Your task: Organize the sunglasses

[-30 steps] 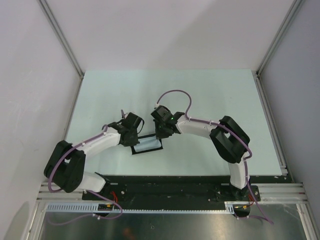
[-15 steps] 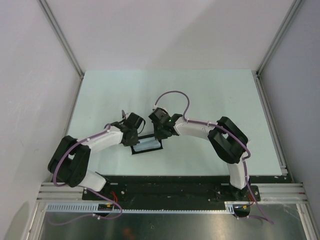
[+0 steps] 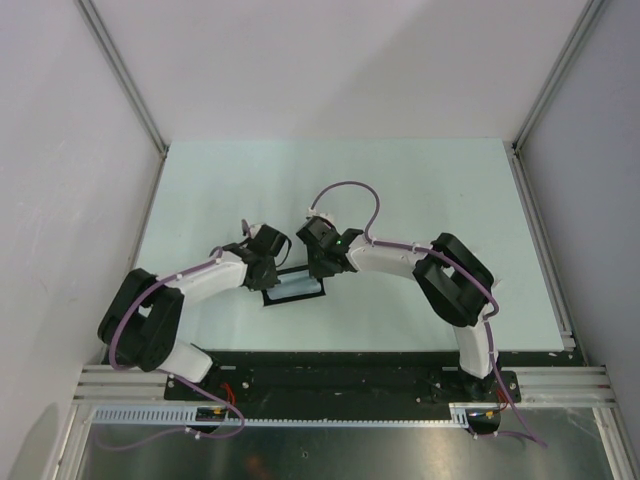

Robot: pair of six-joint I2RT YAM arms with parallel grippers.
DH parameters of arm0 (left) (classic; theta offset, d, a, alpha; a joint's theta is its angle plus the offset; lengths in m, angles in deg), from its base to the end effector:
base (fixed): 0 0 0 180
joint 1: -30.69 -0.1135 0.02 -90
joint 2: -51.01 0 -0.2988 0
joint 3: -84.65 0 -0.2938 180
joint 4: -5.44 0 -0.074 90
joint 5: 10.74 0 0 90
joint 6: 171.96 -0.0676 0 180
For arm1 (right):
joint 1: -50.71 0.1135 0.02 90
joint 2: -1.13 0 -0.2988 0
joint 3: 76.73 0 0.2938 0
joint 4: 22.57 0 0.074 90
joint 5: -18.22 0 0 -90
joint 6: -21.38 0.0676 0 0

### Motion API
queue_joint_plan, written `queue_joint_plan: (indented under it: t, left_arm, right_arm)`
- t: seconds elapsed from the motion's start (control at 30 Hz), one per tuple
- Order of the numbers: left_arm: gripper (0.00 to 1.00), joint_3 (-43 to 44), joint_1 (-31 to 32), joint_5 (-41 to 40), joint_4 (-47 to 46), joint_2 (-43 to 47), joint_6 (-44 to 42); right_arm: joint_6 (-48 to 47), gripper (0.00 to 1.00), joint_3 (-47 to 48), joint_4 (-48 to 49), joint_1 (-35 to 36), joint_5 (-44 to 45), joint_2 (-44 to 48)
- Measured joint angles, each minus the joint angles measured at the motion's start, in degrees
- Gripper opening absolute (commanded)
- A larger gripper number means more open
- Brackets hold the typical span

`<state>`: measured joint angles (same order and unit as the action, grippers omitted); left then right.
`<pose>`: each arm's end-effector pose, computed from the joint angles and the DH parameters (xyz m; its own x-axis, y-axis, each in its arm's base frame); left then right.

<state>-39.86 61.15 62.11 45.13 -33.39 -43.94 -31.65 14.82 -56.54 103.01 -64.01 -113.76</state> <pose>0.2675 -0.1342 0.1398 -0.8735 -0.1691 -0.4566 -0.1858 0.9826 -0.0085 0.3079 0.3834 0.1495 -0.8558 -0.1329 -0.4999 -0.2812 0.9307 0.2339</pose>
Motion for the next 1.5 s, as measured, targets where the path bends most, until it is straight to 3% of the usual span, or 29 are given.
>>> queue_joint_plan:
  t: [0.2,0.47,0.57,0.77,1.0,1.13,1.33,1.4,1.5]
  left_arm:
    - [0.01,0.0,-0.11,-0.83,-1.03,-0.02,1.7]
    - [0.0,-0.02,-0.52,-1.25,-2.19,-0.04,2.54]
    - [0.01,-0.02,-0.66,-1.11,-2.43,-0.04,2.51]
    - [0.02,-0.02,-0.87,-0.55,-2.91,-0.02,2.51]
    - [0.11,-0.02,-0.94,-0.02,-3.37,0.09,2.51]
    - [0.24,-0.02,-0.96,0.26,-3.45,0.09,2.58]
    - [0.29,-0.02,-0.98,0.87,-3.72,0.63,2.49]
    - [0.32,-0.02,-1.03,0.87,-3.61,1.03,2.51]
    - [0.36,-0.02,-1.03,0.96,-3.5,1.64,2.51]
  right_arm:
    - [1.51,0.03,0.15,0.81,0.26,2.16,-1.01]
    - [3.54,0.31,0.52,1.95,0.7,3.76,-1.73]
    - [3.82,0.38,0.57,2.4,1.01,4.17,-1.73]
    - [4.02,0.46,0.61,2.4,1.36,5.86,-1.6]
    - [3.06,0.52,0.61,0.7,2.91,9.79,0.26]
    - [2.71,0.51,0.61,-0.24,3.76,11.96,1.44]
    - [1.68,0.33,0.61,-0.74,4.35,13.03,1.7]
    - [1.2,0.21,0.61,-0.68,4.39,12.87,1.73]
    - [0.44,0.16,0.61,-0.46,4.39,12.61,1.73]
